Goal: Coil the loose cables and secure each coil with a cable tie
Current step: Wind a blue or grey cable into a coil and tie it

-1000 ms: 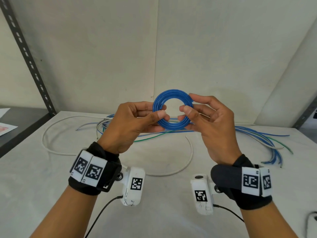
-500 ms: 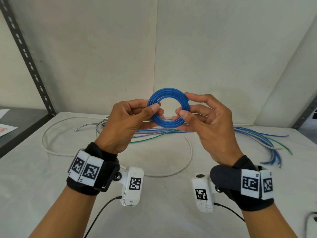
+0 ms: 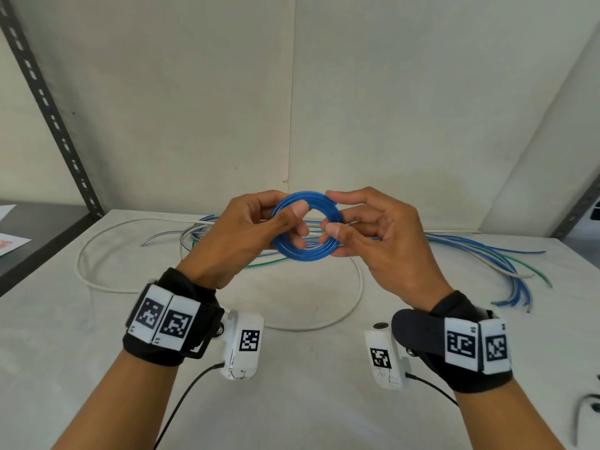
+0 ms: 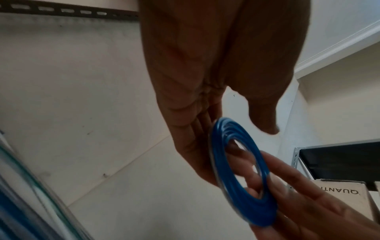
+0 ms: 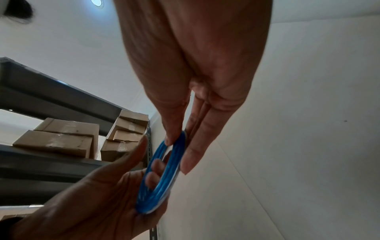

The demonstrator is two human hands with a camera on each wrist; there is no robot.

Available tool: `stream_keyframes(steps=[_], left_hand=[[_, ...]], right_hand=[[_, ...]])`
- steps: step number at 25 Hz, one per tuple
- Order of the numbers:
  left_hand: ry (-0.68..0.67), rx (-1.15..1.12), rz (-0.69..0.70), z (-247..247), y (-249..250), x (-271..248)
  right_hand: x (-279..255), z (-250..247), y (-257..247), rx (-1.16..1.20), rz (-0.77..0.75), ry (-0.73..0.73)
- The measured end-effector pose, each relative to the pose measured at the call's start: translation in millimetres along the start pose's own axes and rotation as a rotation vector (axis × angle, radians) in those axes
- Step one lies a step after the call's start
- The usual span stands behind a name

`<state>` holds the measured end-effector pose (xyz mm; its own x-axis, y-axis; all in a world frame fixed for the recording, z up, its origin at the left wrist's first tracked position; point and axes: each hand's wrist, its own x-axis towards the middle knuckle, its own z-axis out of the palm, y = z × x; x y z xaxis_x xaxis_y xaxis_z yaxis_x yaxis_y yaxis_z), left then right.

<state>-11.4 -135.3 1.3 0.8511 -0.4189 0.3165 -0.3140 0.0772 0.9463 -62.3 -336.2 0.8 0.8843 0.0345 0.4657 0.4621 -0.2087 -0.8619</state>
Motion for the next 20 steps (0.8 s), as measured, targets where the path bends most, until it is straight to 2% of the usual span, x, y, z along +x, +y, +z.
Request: stream_keyframes(steps=[14,17,20], left_hand=[[-0.094,-0.192,-0.119,-3.7,2.9,-5.0],[-0.12,-0.107,-0.142,-3.7,5.5,-4.4],[-0.131,-0.011,-0.223,2.2,5.0,-0.7]], right_hand=[[-0.2,-8.7,-4.6,0.046,0.011,-0.106],[0.9,-9.1,0.8,0.0,0.012,-0.098],[-0.4,-6.5,4.0,-0.066,0.018,-0.155]])
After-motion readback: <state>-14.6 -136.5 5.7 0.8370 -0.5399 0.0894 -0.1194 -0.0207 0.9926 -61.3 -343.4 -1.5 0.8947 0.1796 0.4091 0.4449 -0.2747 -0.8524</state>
